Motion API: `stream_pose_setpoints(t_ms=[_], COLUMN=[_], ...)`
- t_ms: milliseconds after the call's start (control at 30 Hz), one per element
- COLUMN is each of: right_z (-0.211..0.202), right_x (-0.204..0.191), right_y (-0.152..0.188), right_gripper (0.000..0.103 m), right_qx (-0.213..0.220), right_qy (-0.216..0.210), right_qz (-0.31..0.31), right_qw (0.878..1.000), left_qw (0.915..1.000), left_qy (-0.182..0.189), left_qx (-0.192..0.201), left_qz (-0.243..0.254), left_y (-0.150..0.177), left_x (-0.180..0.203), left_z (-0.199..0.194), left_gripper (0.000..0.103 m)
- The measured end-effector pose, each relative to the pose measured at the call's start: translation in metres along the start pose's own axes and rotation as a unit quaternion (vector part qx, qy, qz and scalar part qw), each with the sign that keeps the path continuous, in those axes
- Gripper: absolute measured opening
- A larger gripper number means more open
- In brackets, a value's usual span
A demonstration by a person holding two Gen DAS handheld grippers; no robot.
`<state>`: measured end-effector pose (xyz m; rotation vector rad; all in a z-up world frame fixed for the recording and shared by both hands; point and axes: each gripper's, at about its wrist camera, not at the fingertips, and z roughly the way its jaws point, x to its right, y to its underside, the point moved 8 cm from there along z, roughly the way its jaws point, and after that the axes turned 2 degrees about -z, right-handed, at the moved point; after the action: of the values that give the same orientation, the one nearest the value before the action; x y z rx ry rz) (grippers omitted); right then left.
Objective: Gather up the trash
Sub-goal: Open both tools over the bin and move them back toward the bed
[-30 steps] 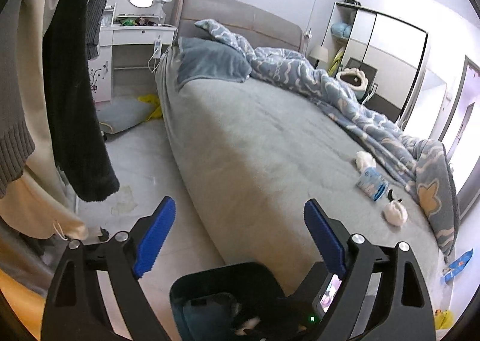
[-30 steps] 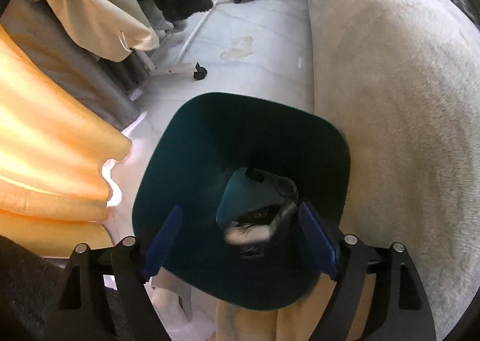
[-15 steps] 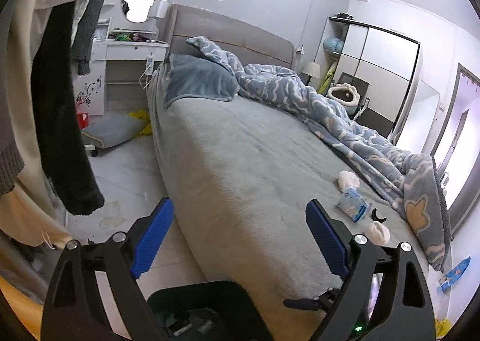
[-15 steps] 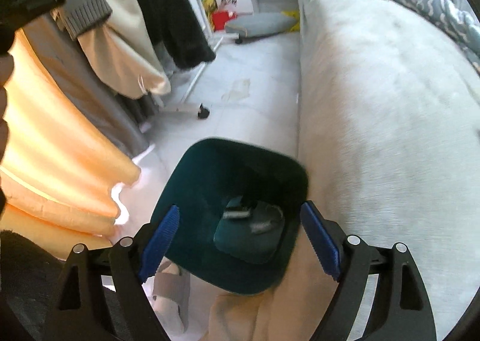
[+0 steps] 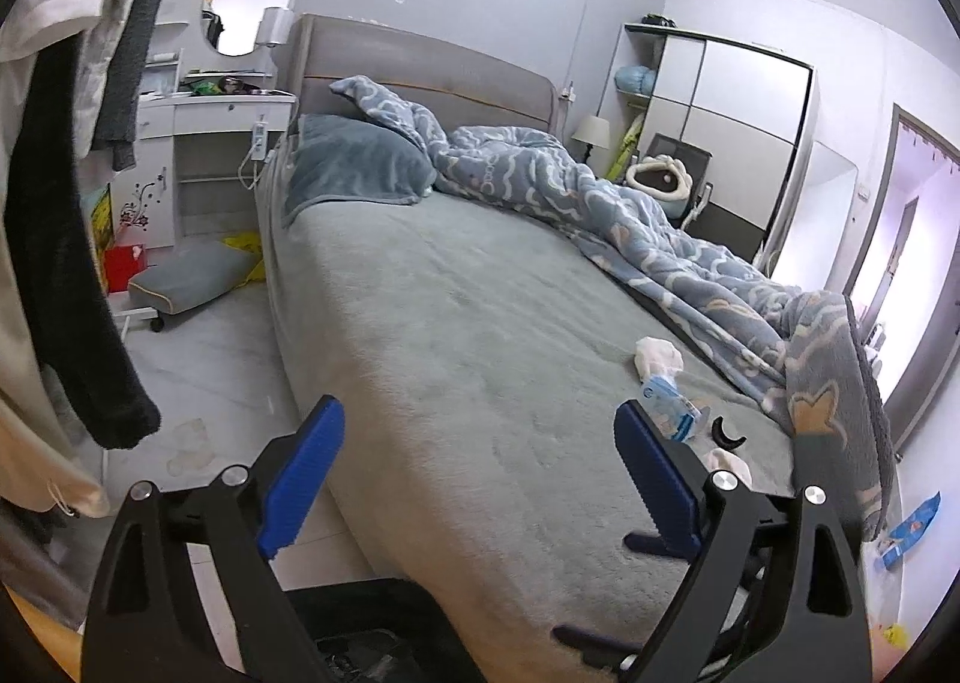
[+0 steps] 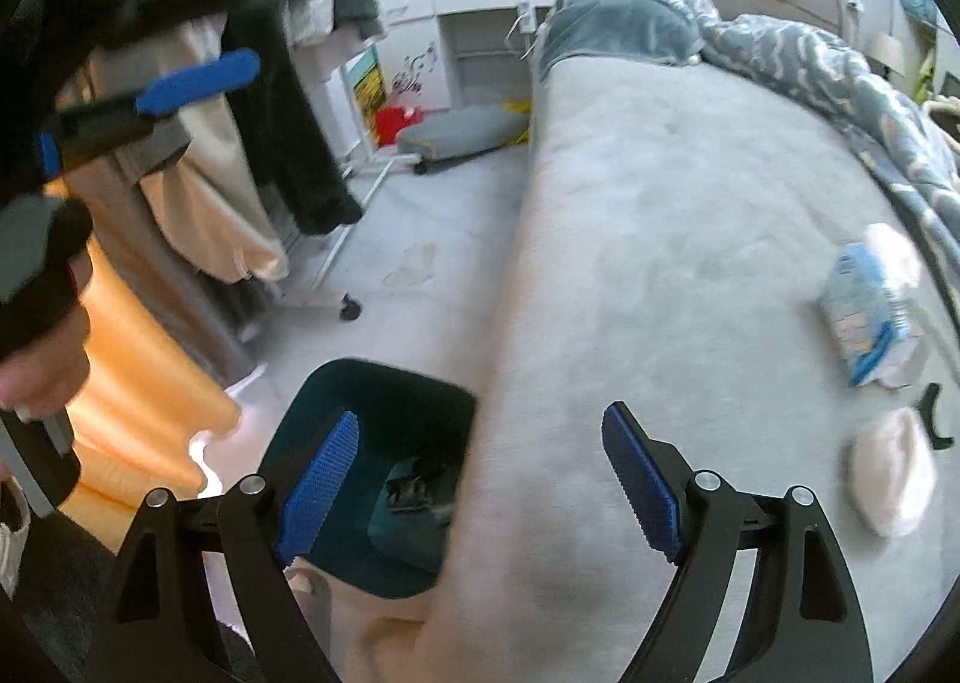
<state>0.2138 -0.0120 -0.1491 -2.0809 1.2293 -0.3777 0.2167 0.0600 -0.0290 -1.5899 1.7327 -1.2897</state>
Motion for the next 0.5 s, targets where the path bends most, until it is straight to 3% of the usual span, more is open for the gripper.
stream_pose_setpoints(t_ms=[500], right_z=[-0.039], right_x=[0.095], right_y=[-0.02], right_gripper=[0.085], right_qx=[0.048], right_qy=[0.041], right_qz=[0.049], right_qw=[0.997], left_qw=[0.9982], left_qy=[0.024], left_qx=[-0.043], left_qz=[0.035], left_y=[0.018], left_x=[0.053], left_z=[0.056], left_gripper=[0.093])
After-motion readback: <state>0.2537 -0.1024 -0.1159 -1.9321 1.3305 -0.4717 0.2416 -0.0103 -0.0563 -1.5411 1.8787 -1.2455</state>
